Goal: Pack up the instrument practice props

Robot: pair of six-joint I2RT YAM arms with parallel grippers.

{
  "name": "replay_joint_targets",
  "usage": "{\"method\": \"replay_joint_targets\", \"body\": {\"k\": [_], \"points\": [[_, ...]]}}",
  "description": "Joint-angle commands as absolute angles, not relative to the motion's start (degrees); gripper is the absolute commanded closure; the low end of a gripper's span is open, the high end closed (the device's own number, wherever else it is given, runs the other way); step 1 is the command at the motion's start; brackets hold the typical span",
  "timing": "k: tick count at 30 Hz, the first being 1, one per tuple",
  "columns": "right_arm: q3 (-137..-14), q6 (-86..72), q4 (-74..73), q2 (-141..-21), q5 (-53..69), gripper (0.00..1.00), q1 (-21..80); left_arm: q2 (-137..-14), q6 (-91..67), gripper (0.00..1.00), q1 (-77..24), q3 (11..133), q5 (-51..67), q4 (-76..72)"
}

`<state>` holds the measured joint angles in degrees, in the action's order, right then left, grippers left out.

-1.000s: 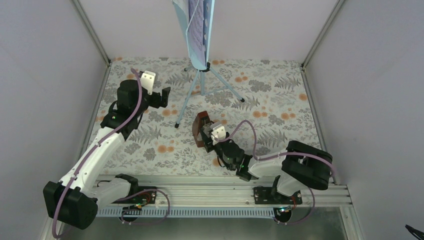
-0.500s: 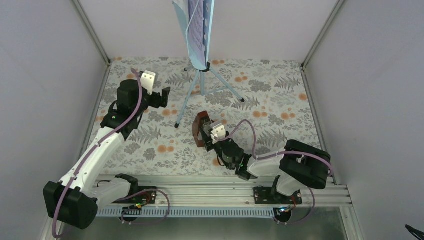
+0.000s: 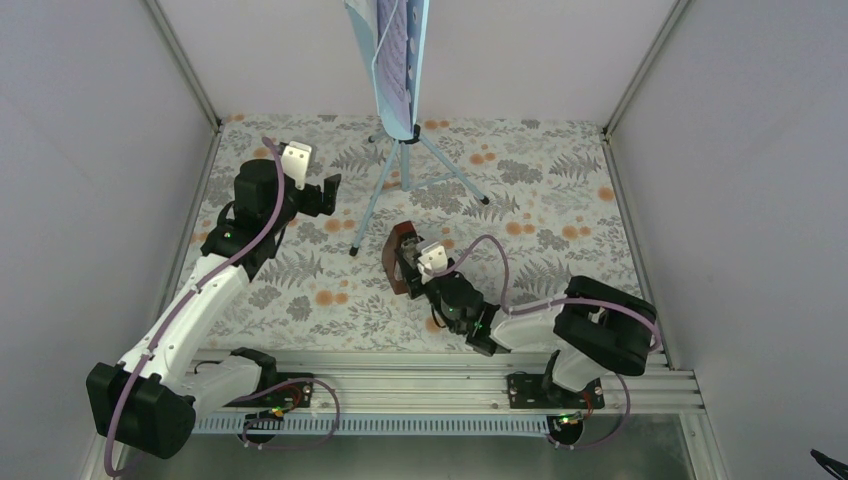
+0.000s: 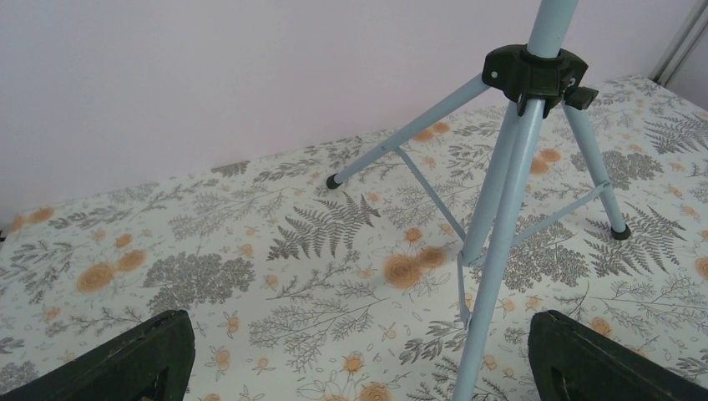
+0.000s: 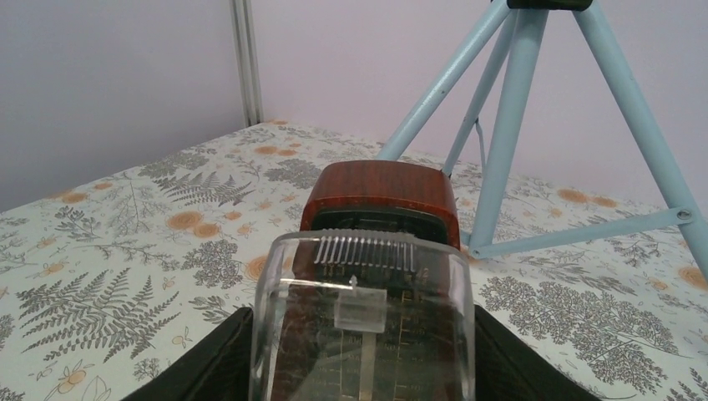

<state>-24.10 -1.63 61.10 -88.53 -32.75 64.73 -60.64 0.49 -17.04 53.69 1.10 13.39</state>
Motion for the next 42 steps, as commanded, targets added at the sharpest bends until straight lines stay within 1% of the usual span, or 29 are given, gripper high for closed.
{"method": "replay_joint_targets", "body": {"k": [1, 4, 8, 10, 14, 15, 19, 24, 27, 29, 31, 33, 35, 39, 42], "points": [[-24.83, -3.68, 56.06, -90.68, -31.41, 0.54, 63.93, -59.87, 0.99, 0.01, -16.83, 53.42, 1.49, 12.57], [-25.11, -4.09, 55.40, -90.75, -31.36, 0.52, 63.66, -59.85, 1.05, 0.01, -16.82, 53.44, 1.49, 12.50], [-25.27, -4.67, 54.23, -90.13, -32.30, 0.41, 63.46, -59.78, 1.03, 0.01, -16.86, 53.43, 1.49, 12.55], [-25.18, -4.85, 53.54, -89.29, -32.43, 0.32, 63.38, -59.80, 1.05, 0.01, -16.84, 53.39, 1.35, 12.57], [-25.07, -4.67, 51.18, -86.52, -32.48, 0.04, 63.20, -59.84, 0.99, 0.01, -16.83, 53.30, 1.38, 12.42], [-25.07, -4.59, 50.28, -85.50, -32.71, 0.00, 63.19, -59.80, 1.04, 0.01, -16.81, 53.34, 1.33, 12.41], [-23.10, -5.48, 45.22, -79.90, -33.58, 0.00, 62.94, -59.68, 1.14, 0.00, -16.85, 53.26, 1.05, 12.46], [-19.33, -7.62, 35.29, -65.80, -34.23, 0.00, 62.35, -58.64, 0.96, 0.00, -16.87, 52.79, -0.16, 11.79], [-20.15, -9.34, 27.23, -53.44, -27.65, 0.00, 58.66, -56.82, 1.17, 0.00, -16.95, 51.64, 0.38, 10.65], [-22.34, -11.55, 22.29, -48.50, -19.73, 0.00, 52.55, -56.13, 1.90, 0.00, -17.06, 51.16, 2.40, 10.02], [-26.45, -13.33, 15.87, -48.79, -12.51, 0.00, 44.42, -56.20, 2.65, 0.00, -17.31, 50.88, 5.13, 9.35], [-31.17, -14.40, 9.65, -53.22, -6.91, 0.00, 37.25, -56.68, 3.79, 0.00, -17.78, 50.72, 9.58, 8.95], [-35.03, -15.81, 4.95, -58.52, 0.64, 0.00, 28.05, -57.64, 5.15, 0.00, -19.14, 50.86, 14.60, 9.03], [-35.73, -20.36, 5.32, -64.74, 17.65, 0.00, 13.27, -60.22, 8.42, 0.00, -25.73, 51.13, 23.22, 10.01], [-33.88, -21.35, 6.88, -63.95, 22.93, 0.00, 7.94, -64.72, 8.41, 0.00, -29.92, 52.54, 28.24, 11.89]]}}
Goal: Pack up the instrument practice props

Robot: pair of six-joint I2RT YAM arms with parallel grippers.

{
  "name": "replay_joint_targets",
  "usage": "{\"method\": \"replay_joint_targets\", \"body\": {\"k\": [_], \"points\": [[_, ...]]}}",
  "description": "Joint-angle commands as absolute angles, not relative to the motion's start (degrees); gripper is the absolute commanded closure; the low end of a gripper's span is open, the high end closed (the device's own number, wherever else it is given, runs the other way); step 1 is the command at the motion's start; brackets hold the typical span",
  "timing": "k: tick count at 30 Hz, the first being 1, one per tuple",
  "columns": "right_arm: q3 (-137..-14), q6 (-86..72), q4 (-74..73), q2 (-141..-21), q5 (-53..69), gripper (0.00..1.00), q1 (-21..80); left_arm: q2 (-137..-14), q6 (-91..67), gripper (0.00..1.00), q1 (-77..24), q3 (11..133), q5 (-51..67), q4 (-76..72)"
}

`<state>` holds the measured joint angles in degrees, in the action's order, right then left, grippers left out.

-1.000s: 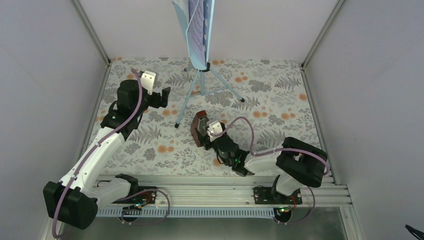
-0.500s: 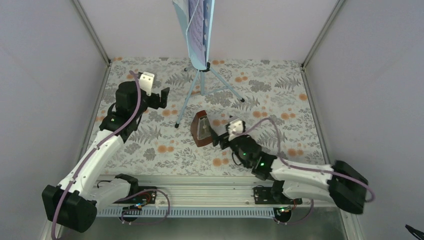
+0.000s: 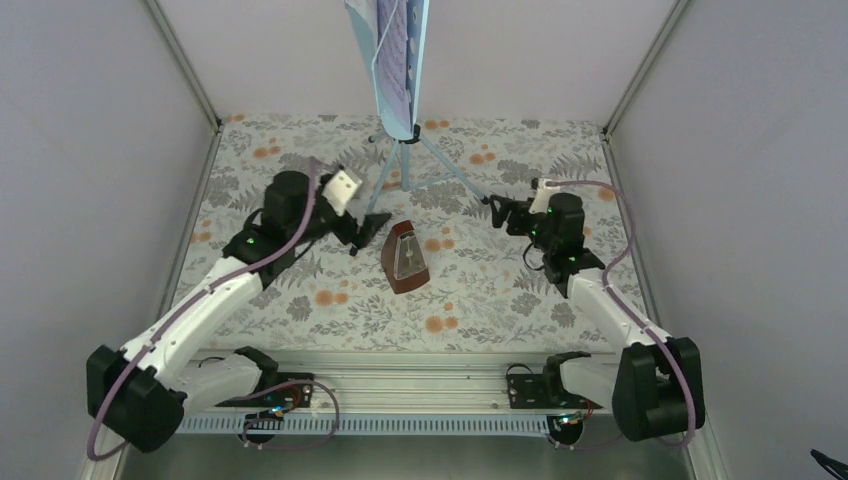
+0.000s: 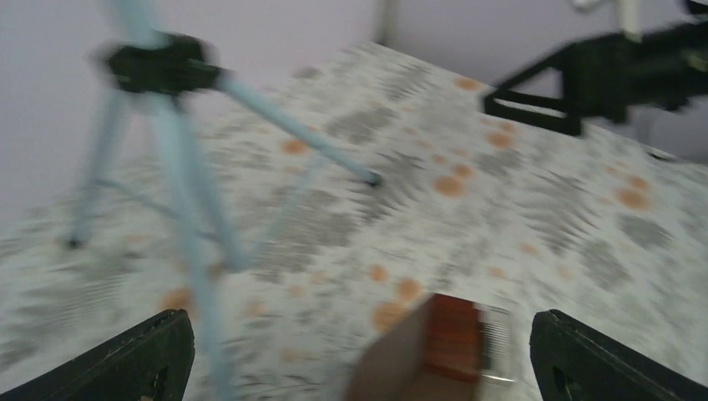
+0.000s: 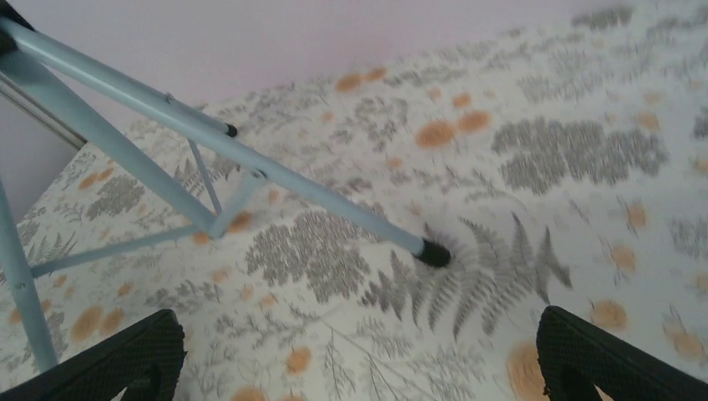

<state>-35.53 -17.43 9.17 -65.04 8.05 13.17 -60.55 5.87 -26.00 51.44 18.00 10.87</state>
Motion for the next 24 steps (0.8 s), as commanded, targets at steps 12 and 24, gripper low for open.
{"method": "replay_joint_targets", "body": {"k": [12, 24], "points": [[-28.90, -19.58, 5.98, -55.59, 26.42, 0.00, 5.10, -78.39, 7.78, 0.01, -34.47, 58.44, 29.94, 16.15], [-28.46, -19.96, 7.02, -54.64, 27.34, 0.00, 5.11, -78.71, 9.39, 0.47, -35.24, 57.25, 26.71, 16.32]]}}
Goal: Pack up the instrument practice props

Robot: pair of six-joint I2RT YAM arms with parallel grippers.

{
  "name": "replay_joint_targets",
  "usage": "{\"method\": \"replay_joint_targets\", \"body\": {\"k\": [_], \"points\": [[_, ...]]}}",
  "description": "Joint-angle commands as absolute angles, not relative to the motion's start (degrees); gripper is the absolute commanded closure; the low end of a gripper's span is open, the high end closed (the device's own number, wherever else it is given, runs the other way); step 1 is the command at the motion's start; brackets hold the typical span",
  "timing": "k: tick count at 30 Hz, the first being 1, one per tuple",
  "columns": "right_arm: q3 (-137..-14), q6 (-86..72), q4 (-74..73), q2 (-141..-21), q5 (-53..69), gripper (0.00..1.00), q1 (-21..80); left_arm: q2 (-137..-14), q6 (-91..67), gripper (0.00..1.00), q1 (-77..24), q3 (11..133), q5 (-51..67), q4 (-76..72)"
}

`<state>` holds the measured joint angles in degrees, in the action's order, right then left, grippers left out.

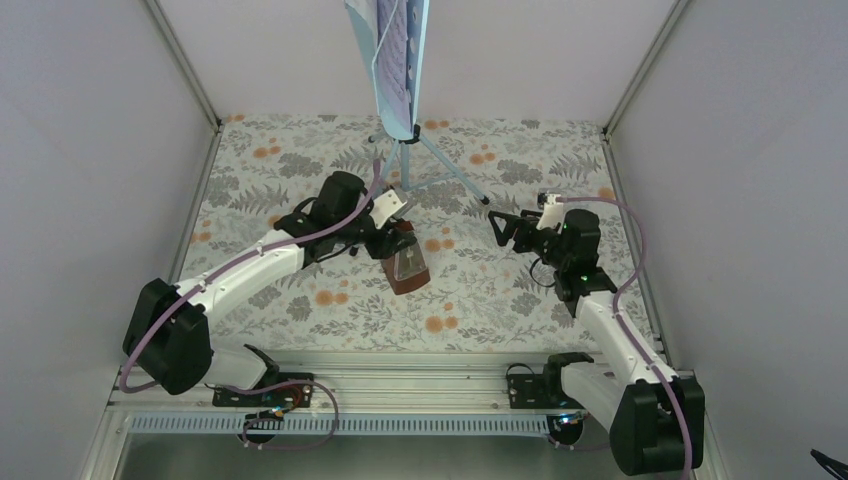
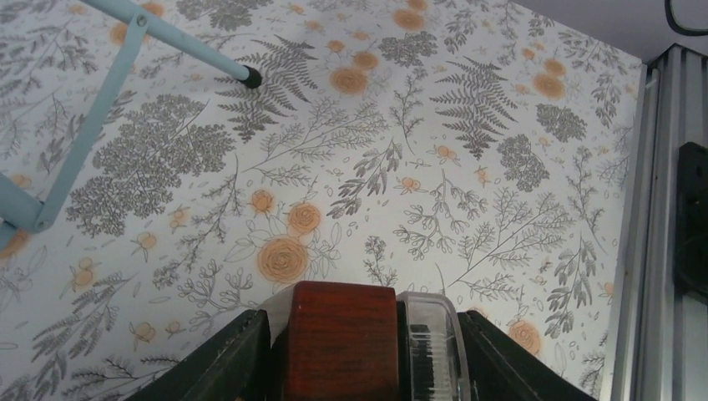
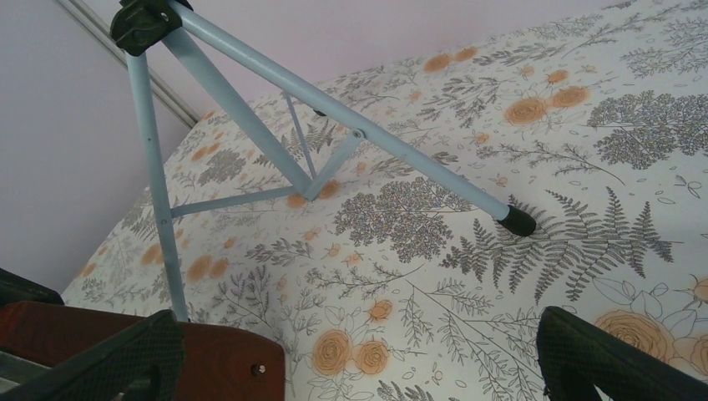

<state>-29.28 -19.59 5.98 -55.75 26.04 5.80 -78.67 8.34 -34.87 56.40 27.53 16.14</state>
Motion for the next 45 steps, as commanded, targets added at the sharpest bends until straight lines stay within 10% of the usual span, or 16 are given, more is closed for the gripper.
{"method": "replay_joint_targets", "body": {"k": [1, 9, 13, 16, 29, 45], "points": [[-28.40, -19.95, 6.90, -54.55, 27.26, 0.00, 5.13, -78.81, 9.45, 0.50, -35.29, 57.22, 26.57, 16.34], [-27.88, -19.70, 6.52, -52.98, 26.46, 0.00, 5.10, -78.90, 9.79, 0.67, -35.76, 56.88, 25.15, 16.41], [-27.98, -19.56, 6.25, -52.35, 26.31, 0.00, 5.10, -79.24, 9.67, 0.38, -36.02, 56.91, 25.22, 16.59], [-27.87, -19.47, 6.19, -51.99, 26.13, 0.00, 5.10, -79.90, 9.76, 0.34, -36.25, 56.99, 25.71, 16.82], [-27.15, -18.52, 5.58, -50.41, 24.83, 0.00, 5.01, -73.49, 9.78, 0.79, -37.11, 56.22, 17.18, 20.22], [-25.67, -19.70, 7.31, -48.62, 25.83, 0.00, 4.88, -56.94, 9.12, 0.88, -20.34, 60.57, -6.98, 33.60]]}}
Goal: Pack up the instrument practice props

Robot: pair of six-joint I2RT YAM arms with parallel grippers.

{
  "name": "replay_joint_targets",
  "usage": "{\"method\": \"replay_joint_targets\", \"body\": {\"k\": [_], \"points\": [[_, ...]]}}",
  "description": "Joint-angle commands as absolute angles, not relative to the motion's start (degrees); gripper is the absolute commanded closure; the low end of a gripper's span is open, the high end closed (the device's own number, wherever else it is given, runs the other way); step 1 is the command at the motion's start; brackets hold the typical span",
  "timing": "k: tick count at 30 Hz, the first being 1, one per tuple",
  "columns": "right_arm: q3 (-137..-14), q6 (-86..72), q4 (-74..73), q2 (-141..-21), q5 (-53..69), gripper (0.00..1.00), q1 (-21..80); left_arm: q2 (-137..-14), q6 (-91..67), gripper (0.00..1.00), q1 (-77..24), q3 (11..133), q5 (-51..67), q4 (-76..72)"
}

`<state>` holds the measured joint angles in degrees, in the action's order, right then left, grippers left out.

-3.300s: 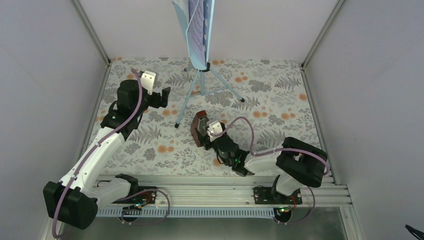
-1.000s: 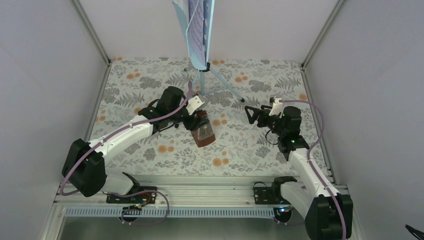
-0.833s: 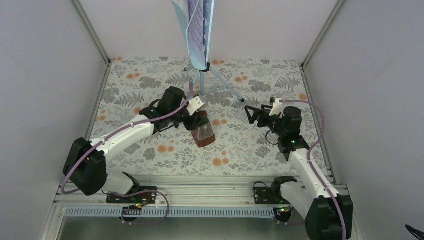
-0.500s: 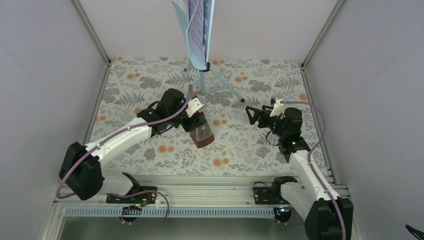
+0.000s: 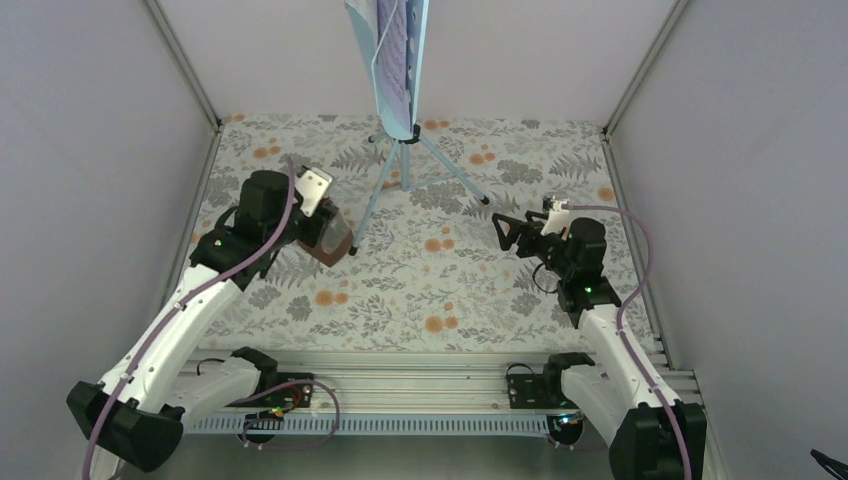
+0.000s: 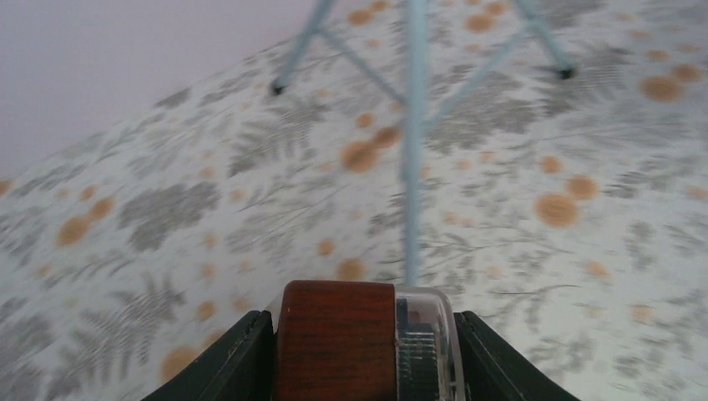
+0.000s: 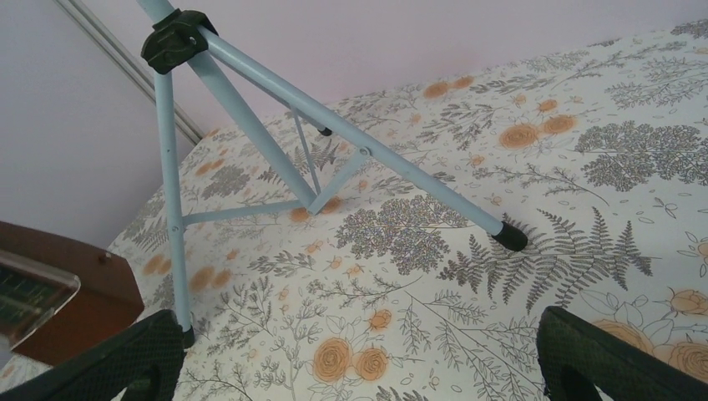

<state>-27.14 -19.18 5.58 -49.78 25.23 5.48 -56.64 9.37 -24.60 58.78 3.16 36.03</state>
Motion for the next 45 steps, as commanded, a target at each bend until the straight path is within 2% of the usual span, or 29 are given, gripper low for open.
{"method": "replay_joint_targets", "body": {"k": [1, 6, 11, 23, 28, 34, 39, 43, 45], "points": [[-25.45, -19.91, 7.53, -48.61, 26.11, 0.00, 4.92, -57.62, 9.29, 0.89, -17.90, 60.62, -5.96, 32.72], [-24.78, -20.91, 8.38, -48.39, 27.38, 0.00, 4.88, -63.28, 10.81, 0.89, -8.24, 62.56, 4.09, 28.29], [-23.30, -22.15, 10.11, -48.34, 28.40, 0.00, 4.91, -68.22, 13.70, 0.89, -4.39, 65.56, 12.46, 26.25], [-21.94, -22.77, 11.18, -48.26, 29.35, 0.00, 4.92, -76.47, 17.42, 0.88, -1.52, 64.62, 15.64, 21.23], [-21.58, -22.93, 10.97, -48.24, 29.00, 0.00, 4.97, -75.94, 15.98, 0.74, -0.65, 62.68, 14.71, 19.66], [-20.99, -23.20, 11.14, -48.09, 28.54, 0.00, 4.88, -75.29, 13.93, 0.48, -0.63, 61.46, 13.53, 20.27], [-20.66, -22.96, 10.68, -47.82, 28.32, 0.00, 4.87, -75.15, 13.29, 0.39, -0.65, 61.56, 12.86, 20.81], [-20.82, -22.57, 10.10, -47.56, 28.10, 0.00, 4.92, -73.05, 12.08, 0.16, -0.62, 61.34, 12.53, 20.48], [-21.11, -22.29, 9.74, -47.52, 27.83, 0.00, 4.92, -70.42, 10.48, 0.11, -0.66, 61.38, 12.50, 20.55]]}}
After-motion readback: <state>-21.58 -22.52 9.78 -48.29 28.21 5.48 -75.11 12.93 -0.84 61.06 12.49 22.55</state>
